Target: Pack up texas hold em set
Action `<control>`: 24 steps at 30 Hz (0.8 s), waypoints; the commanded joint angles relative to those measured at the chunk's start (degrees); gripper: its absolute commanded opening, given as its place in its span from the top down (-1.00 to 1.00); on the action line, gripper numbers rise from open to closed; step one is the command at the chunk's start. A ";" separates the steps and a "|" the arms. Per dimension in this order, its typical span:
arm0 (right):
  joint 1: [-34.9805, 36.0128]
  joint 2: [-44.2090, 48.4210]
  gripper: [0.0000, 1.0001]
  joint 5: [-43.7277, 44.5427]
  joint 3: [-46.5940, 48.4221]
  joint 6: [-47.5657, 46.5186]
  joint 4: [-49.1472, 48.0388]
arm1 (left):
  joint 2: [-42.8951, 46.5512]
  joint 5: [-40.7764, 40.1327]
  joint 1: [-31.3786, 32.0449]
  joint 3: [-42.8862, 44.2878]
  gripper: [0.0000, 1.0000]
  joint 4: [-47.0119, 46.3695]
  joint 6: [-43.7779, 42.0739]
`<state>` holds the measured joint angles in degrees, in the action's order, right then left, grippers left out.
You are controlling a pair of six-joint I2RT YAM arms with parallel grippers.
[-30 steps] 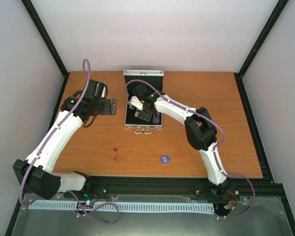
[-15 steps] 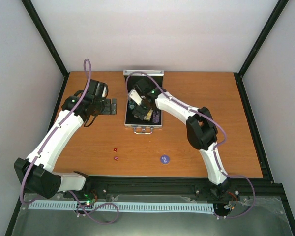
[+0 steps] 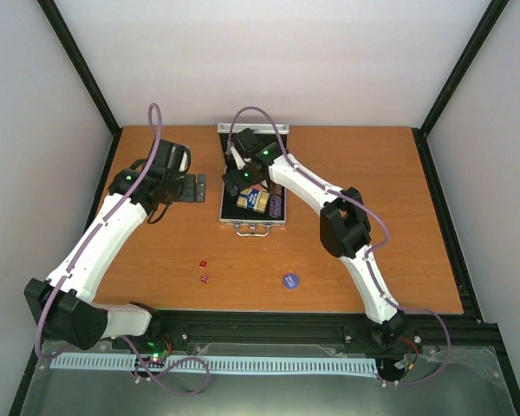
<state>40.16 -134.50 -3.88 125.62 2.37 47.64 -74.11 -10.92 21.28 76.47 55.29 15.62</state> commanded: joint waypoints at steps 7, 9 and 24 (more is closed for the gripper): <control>-0.16 -3.31 -1.00 -2.83 1.82 12.19 -0.75 | 0.02 0.11 0.23 1.38 -0.99 -0.44 -1.44; -0.17 -4.17 -1.00 -5.60 2.18 12.17 -0.83 | 0.08 0.02 0.26 1.27 -0.99 -0.43 -1.62; -0.17 -7.74 -0.99 -8.43 3.14 11.81 0.85 | 0.63 -0.34 0.25 0.68 -0.99 0.01 -1.91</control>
<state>40.14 -140.97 -10.63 127.68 14.02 47.64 -74.08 -10.94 21.28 76.44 55.29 14.70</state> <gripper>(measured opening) 0.995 0.998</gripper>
